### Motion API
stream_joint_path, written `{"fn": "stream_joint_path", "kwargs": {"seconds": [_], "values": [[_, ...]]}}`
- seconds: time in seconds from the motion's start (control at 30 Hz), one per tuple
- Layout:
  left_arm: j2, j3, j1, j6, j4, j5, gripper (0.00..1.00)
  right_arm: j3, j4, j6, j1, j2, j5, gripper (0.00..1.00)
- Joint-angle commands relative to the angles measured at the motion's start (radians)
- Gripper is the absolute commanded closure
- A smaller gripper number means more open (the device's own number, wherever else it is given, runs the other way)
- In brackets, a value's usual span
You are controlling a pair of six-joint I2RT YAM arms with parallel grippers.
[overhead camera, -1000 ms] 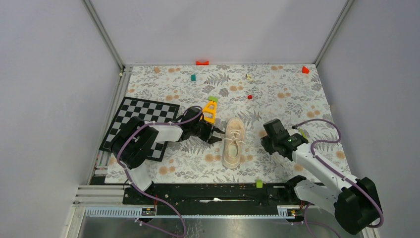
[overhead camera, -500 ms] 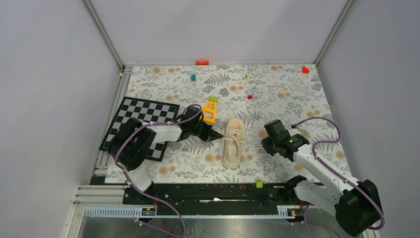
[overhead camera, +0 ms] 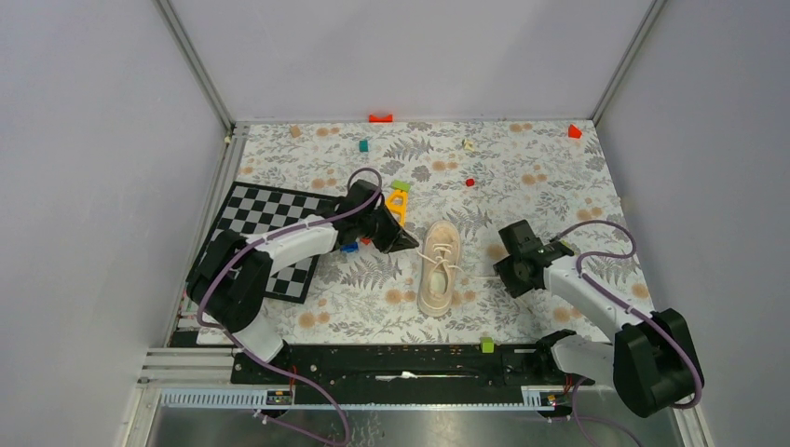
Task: Tie the shoes
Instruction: Cross the shoelace with the shoelace.
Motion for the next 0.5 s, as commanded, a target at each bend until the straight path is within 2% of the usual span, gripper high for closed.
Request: {"fn": "stream_joint_path", "kwargs": {"seconds": [0.0,0.2,0.3,0.47], "values": [[-0.049,0.054,0.0,0.142,-0.056,-0.024,1.0,0.033,-0.074,-0.044,-0.057,0.017,0.024,0.5],[-0.042,0.078,0.001,0.181,-0.069,-0.017,1.0,0.085,-0.075,-0.057,-0.063,0.13,0.014,0.54],[-0.038,0.102,0.002,0.207,-0.104,-0.013,1.0,0.122,-0.075,-0.06,-0.069,0.192,0.003,0.59],[-0.052,0.11,0.001,0.233,-0.125,-0.028,1.0,0.159,-0.075,-0.047,-0.069,0.252,-0.005,0.61]]}}
